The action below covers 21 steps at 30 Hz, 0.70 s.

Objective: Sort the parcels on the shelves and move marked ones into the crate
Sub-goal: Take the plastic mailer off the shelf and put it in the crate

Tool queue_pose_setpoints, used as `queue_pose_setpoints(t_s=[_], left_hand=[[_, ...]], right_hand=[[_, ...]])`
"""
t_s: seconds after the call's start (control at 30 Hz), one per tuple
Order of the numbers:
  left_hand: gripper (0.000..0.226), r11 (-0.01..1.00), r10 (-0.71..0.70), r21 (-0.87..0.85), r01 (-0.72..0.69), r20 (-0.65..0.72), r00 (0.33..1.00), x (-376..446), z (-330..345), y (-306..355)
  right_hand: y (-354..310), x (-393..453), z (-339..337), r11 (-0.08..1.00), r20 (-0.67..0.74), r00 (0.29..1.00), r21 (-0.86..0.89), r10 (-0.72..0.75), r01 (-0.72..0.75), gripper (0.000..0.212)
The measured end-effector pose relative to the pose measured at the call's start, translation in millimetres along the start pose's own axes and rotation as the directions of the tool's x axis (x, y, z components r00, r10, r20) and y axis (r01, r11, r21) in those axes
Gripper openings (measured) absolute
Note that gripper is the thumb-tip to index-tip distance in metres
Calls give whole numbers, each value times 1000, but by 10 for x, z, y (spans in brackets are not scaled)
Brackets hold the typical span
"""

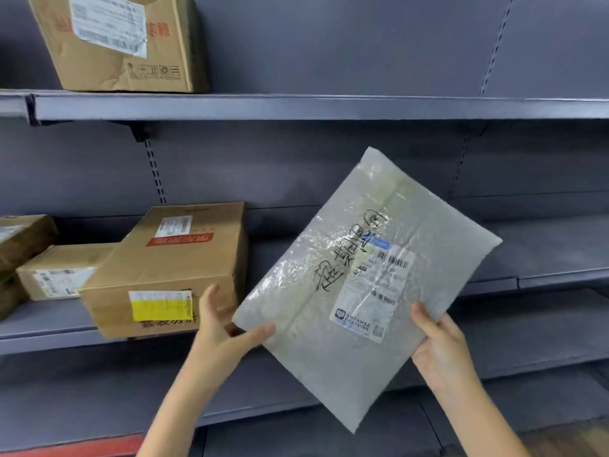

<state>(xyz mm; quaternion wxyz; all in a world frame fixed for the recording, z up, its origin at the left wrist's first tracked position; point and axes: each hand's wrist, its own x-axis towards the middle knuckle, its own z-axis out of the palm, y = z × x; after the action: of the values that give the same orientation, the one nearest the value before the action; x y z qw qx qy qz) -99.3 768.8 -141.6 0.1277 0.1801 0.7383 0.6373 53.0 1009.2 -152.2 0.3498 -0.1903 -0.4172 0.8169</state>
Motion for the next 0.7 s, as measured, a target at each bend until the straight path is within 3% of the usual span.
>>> queue_pose_setpoints(t_s=[0.1, 0.2, 0.3, 0.47, 0.57, 0.7], left_hand=[[100, 976, -120, -174, 130, 68, 991, -130, 183, -309], [75, 919, -181, -364, 151, -50, 982, -212, 257, -578], [74, 853, -258, -485, 194, -68, 964, -296, 249, -772], [71, 858, -286, -388, 338, 187, 940, -737, 249, -1004], [72, 868, -267, -378, 322, 192, 944, -904, 43, -1012], [64, 917, -230, -286, 279, 192, 954, -1071, -434, -999]], right_hand=[[226, -169, 16, 997, -102, 994, 67, 45, -39, 21], [453, -371, 35, 995, -172, 982, 83, 75, -61, 19], [749, -572, 45, 988, -231, 966, 124, 116, -89, 21], [1160, -911, 108, 966, -291, 937, 224, 195, -131, 26], [1234, -1137, 61, 969, -246, 944, 163, 220, -184, 24], [1179, -1414, -146, 958, -209, 942, 177, 262, -227, 41]])
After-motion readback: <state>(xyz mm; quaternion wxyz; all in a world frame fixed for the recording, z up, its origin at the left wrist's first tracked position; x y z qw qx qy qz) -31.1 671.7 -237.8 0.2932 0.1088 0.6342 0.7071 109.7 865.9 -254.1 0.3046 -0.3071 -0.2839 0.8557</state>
